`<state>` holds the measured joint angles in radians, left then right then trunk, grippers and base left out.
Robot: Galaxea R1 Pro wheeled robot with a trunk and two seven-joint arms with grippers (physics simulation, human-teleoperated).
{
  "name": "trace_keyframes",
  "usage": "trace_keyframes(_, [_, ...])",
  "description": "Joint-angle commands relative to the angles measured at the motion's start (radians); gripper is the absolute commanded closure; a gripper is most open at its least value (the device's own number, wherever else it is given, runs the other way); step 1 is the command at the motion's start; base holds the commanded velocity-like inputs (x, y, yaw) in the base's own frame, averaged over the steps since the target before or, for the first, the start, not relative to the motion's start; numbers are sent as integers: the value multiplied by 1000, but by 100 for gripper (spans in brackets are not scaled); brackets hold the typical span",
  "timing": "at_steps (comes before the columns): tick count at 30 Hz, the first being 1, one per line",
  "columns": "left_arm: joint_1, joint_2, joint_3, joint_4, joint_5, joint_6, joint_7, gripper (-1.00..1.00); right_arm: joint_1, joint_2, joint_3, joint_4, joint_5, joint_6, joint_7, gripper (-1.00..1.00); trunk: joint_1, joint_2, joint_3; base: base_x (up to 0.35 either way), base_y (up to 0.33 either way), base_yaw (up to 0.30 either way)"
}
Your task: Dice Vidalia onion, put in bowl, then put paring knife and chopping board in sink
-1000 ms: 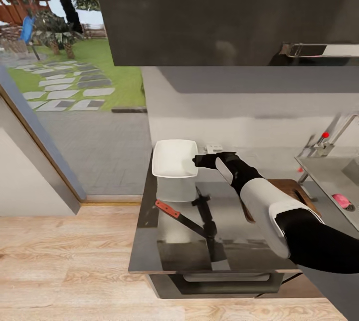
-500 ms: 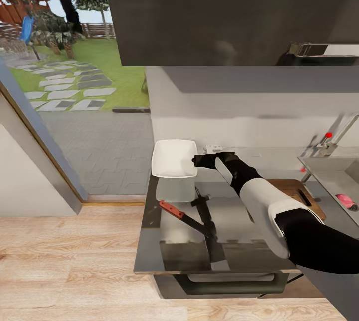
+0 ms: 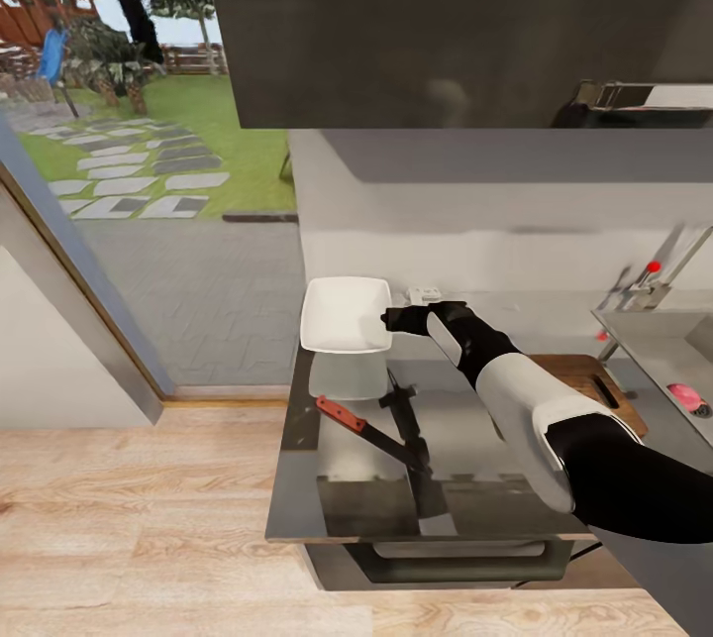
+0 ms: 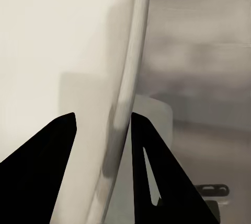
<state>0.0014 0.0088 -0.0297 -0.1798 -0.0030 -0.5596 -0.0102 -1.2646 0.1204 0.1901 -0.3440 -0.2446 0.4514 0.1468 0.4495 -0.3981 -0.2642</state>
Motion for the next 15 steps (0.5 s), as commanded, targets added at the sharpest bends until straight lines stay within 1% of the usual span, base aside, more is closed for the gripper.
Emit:
trace_keyframes(1, [0, 0, -2, -1, 0, -2, -1, -100, -1, -1, 6, -1, -12, 4, -3, 100, 1, -2, -3, 0, 0, 0])
trace_keyframes(15, [0, 0, -2, -1, 0, -2, -1, -100, -1, -1, 7, -1, -12, 4, -2, 100, 1, -2, -16, 0, 0, 0])
